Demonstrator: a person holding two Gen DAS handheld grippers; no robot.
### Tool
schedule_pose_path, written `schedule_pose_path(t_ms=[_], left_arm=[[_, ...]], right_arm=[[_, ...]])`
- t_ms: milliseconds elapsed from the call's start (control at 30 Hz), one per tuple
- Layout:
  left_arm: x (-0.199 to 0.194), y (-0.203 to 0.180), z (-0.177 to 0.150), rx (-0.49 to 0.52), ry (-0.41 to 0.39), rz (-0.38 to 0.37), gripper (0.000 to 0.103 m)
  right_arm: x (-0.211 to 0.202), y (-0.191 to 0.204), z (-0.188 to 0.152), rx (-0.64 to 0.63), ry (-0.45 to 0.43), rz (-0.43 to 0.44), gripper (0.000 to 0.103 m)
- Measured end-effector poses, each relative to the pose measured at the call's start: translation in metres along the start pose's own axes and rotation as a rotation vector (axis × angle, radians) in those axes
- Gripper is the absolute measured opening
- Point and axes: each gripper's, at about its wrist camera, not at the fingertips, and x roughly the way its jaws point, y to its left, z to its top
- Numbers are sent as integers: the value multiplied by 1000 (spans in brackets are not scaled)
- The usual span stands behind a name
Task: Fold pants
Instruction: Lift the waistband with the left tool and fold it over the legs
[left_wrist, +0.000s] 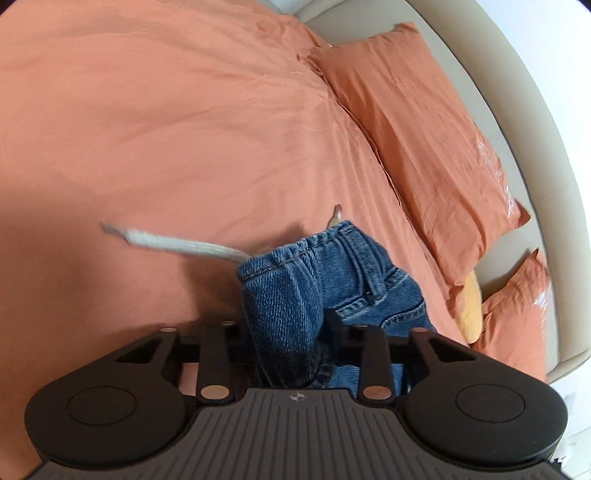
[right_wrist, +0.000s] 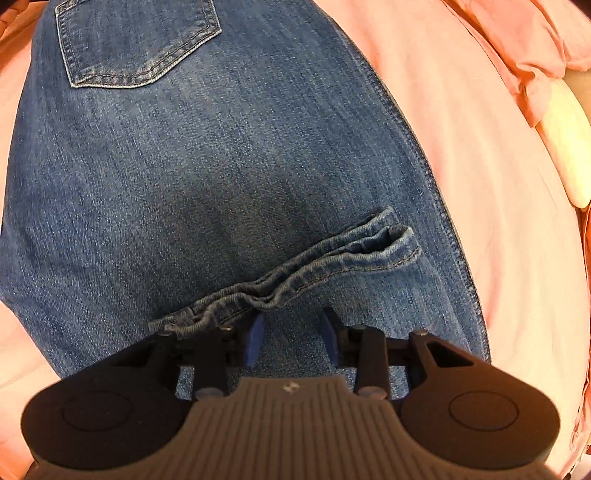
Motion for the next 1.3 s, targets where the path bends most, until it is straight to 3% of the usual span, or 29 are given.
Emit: schedule_pose_path(t_ms=[233,400,533,700,867,1167,1233,1300], left_arm=[[-28,-74,-1,219,-62,106,23],[-61,-153,-15,409,-115,105,22],[-90,-225,-47,563,-174,83,22],[-103,-316,-120,821,-228,104,22],[-84,-364,-212,1045,-226,87,22],[-20,-364,-385,1453,-40,128,22],[-13,-355,-416,1532,-3,137,22],[-7,-345,-433,1570,93,150,24]], right_arm=[[-5,-1,-9,16,-29,-24,32],[-19,2,-23,82,-93,-42,34],[-50,-14,-52,223,-215,-34,44],[-92,-26,-106,392,-304,56,50],[-115,-32,-171,611,-332,141,50],[-109,-20,-279,794,-329,154,50],[-105,-18,-298,847,-330,176,50],[-103,-15,-314,883,-333,194,50]])
